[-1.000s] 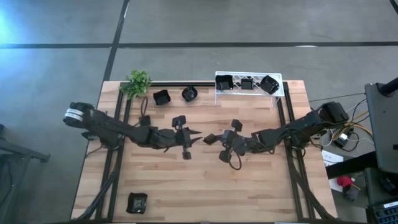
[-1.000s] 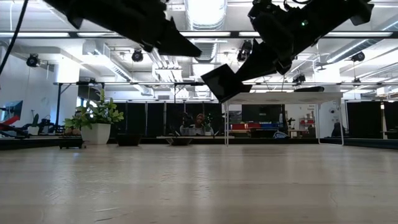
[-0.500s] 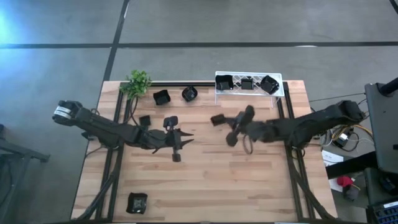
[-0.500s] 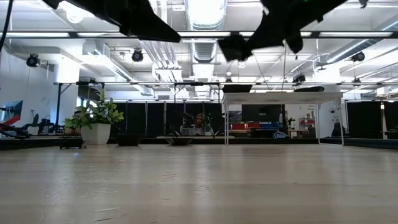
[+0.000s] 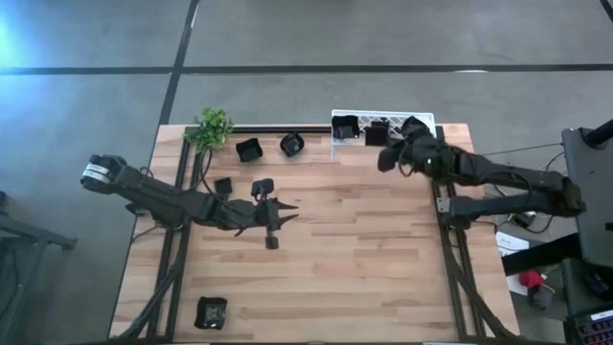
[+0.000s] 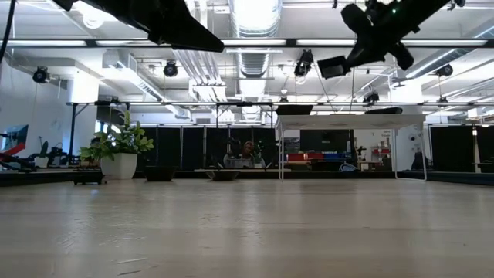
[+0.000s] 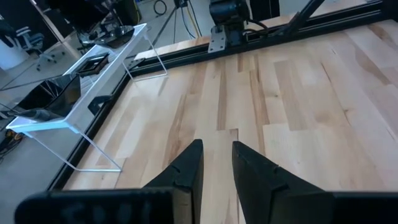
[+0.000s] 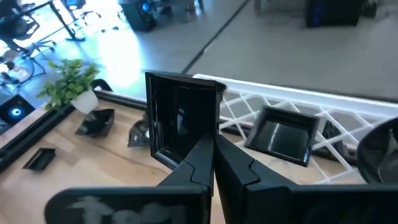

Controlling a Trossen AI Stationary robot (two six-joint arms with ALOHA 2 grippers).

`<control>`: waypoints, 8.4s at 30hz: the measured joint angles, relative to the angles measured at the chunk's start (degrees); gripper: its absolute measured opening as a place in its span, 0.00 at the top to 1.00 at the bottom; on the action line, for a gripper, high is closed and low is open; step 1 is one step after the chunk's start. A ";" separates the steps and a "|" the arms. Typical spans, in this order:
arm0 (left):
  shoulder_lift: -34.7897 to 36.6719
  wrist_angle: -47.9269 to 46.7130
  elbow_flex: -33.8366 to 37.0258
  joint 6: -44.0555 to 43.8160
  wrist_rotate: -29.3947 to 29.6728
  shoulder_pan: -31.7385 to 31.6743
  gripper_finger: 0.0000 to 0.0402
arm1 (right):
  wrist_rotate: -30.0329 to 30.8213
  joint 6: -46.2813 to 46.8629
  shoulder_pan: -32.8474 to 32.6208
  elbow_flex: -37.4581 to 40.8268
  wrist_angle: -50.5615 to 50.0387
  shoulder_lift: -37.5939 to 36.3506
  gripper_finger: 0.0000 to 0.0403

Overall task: Pick & Place Mini shaped plates
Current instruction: Stack the black square plate on top of the black square plate on the shelf, then stack the black distorted square plate on top of the black distorted square plate on the shelf

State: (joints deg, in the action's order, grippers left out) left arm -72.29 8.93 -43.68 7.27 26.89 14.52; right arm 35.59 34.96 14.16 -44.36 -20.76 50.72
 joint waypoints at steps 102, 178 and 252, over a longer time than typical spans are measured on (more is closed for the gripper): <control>0.02 -6.38 -0.02 -0.92 -0.04 1.08 0.80 | -31.01 -6.70 6.23 3.60 -0.04 -3.09 0.82; -9.35 -35.35 1.84 -61.57 -22.12 43.74 0.81 | -21.94 -17.18 -28.82 17.62 27.57 -2.98 0.81; -25.32 -27.96 -17.79 -31.26 -29.74 -14.60 1.00 | -24.96 -18.95 -28.78 17.62 27.55 -2.96 0.82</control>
State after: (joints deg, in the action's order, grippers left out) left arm -97.61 -19.03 -61.48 -23.99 -2.84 -0.08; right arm 10.63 16.01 -14.62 -26.74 6.79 47.77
